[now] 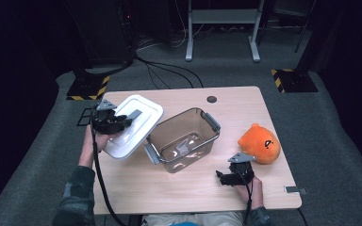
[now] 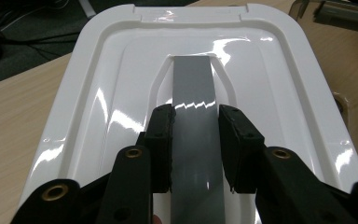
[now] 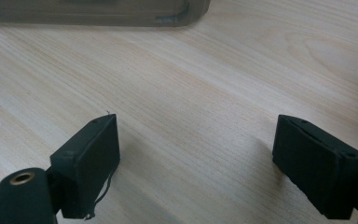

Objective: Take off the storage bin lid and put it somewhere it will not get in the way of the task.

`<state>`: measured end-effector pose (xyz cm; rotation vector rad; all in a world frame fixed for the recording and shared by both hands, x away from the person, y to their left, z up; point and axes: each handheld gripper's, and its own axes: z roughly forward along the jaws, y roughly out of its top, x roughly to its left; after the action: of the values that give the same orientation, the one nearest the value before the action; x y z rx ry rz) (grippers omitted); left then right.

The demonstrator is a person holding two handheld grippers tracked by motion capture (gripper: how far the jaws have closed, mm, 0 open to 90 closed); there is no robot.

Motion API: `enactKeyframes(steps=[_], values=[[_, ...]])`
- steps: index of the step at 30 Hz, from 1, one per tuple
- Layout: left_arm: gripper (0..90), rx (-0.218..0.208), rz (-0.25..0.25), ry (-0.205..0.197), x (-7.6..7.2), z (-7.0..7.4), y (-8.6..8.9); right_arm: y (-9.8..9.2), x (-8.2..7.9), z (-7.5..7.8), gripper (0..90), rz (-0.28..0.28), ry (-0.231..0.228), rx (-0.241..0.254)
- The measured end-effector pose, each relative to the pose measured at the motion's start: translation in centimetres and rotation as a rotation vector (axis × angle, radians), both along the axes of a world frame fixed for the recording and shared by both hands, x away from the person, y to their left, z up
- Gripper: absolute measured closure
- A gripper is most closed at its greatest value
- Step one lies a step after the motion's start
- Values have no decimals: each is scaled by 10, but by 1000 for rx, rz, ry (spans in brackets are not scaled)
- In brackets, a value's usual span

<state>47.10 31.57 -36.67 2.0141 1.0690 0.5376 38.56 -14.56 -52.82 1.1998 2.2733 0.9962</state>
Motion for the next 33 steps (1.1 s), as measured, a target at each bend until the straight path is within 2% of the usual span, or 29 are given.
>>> enactKeyframes(steps=[3, 7, 17, 27, 29, 33], values=[[666, -1, 12, 2, 0, -1, 5, 0, 0, 0, 140, 0, 0, 0], [666, -9, 58, 10, 1, -8, 16, 0, 0, 0, 140, 0, 0, 0], [666, -16, 131, 30, 3, -22, 32, 0, 0, 0, 140, 0, 0, 0], [666, -22, 223, 59, 5, -42, 45, 0, 0, 0, 140, 0, 0, 0], [666, -26, 255, 66, 6, -49, 48, 0, 0, 0, 140, 0, 0, 0], [666, -19, 282, 88, 8, -60, 51, 0, 0, 0, 140, 0, 0, 0]])
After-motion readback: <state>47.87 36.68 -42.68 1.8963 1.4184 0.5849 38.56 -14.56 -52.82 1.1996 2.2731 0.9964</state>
